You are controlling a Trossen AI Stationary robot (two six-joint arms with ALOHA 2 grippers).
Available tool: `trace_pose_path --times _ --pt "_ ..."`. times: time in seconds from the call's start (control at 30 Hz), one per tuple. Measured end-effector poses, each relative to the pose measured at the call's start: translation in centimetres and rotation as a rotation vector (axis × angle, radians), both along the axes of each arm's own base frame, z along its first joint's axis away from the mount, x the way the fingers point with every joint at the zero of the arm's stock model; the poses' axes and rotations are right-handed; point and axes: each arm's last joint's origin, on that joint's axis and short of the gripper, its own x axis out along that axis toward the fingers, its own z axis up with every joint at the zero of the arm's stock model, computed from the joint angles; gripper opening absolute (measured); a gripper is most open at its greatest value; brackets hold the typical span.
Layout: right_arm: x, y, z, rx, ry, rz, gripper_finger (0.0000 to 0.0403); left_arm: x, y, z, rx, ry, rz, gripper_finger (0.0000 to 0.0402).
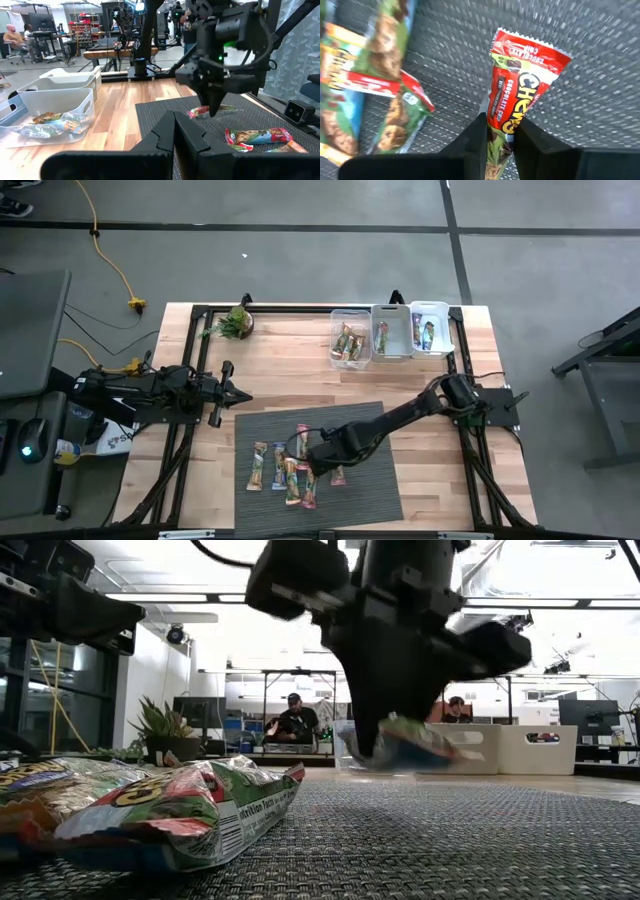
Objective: Pick and place Granola Bars by type
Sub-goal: Put the red granola bar into the gray bin
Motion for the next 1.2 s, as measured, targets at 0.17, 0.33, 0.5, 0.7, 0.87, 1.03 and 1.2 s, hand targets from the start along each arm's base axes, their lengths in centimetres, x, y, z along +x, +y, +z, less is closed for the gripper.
trace_pose_path --times 0.17,0.33,0.5,0.7,0.87,1.03,1.2 --pt "0.6 -0.1 3.4 -0.11 -0.049 0.03 0.0055 0.0 0.0 0.0 0.0 0.0 0.0 0.0001" --pt "1.1 -0.5 7.5 -0.279 -0.14 0.06 0.0049 0.0 0.0 0.0 0.0 0.0 0.0 0.0001" --pt "1.2 -1.0 11.4 -0.454 -0.224 0.09 0.0049 0.0 0.0 0.0 0.0 0.0 0.0 0.0001" --pt "1.1 -2.1 15.1 -0.625 -0.284 0.125 0.0046 0.0 0.0 0.0 0.0 0.0 0.0 0.0001" --pt "1.2 -3.4 17.0 -0.77 -0.3 0.155 0.0046 0.0 0.0 0.0 0.0 0.0 0.0 0.0001" --pt "1.1 -6.0 17.6 -0.832 -0.24 0.163 0.0046 0.0 0.0 0.0 0.0 0.0 0.0 0.0001" --pt "1.1 -9.0 18.0 -0.862 -0.159 0.176 0.0046 0.0 0.0 0.0 0.0 0.0 0.0 0.0001"
